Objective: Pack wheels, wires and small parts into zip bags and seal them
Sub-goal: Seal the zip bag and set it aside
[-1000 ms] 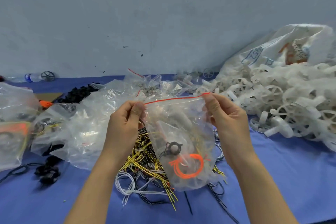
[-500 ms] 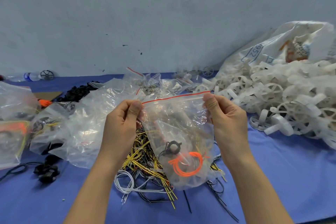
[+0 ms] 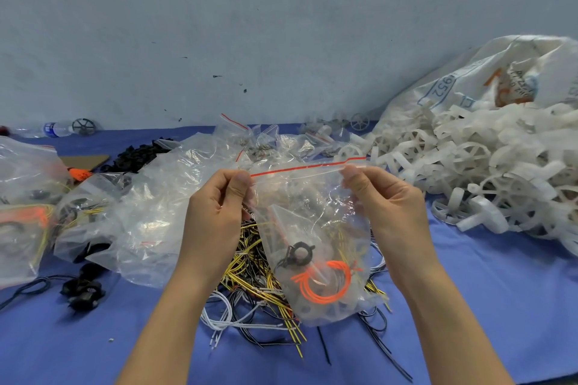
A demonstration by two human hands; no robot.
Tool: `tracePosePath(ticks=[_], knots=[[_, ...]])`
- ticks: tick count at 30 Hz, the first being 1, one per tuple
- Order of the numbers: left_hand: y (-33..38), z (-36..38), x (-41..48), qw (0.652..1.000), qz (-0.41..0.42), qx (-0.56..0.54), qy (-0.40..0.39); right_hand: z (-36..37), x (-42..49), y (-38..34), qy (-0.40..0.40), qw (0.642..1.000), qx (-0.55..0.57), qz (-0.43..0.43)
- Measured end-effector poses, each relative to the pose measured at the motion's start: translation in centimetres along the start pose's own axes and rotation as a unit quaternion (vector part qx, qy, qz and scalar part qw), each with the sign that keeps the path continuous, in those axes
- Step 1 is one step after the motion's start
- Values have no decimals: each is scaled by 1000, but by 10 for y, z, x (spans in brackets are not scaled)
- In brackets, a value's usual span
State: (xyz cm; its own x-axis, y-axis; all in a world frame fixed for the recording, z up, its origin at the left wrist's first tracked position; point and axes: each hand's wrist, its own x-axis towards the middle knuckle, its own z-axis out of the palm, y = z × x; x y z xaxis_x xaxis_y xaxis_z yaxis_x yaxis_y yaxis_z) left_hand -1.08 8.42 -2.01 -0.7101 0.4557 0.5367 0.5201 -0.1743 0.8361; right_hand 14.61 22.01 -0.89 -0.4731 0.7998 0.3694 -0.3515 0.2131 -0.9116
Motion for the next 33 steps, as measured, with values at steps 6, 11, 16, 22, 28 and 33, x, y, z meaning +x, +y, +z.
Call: tracePosePath(ticks=[6,11,16,22,28,33], knots=[[2,-4,0,1000,-7,7,3,0,-1,-1,25,999,-9,-19],[4,-4,-1,1000,-8,20,9,2,-1,-1,21,1000,-11,-13],[8,1,-2,1000,0,18,10,3,-2,-2,-24,1000,-12,6],[8,2,-3,1000,-3,8,9,1,-2,0,-18,999,-36,-7],[10,3,-4,1000,-4,14,8,2,-2,1,7,999,-46,-16],[13,4,-5,1000,-2,9,7,3,-3,2,-17,999,-27,22]])
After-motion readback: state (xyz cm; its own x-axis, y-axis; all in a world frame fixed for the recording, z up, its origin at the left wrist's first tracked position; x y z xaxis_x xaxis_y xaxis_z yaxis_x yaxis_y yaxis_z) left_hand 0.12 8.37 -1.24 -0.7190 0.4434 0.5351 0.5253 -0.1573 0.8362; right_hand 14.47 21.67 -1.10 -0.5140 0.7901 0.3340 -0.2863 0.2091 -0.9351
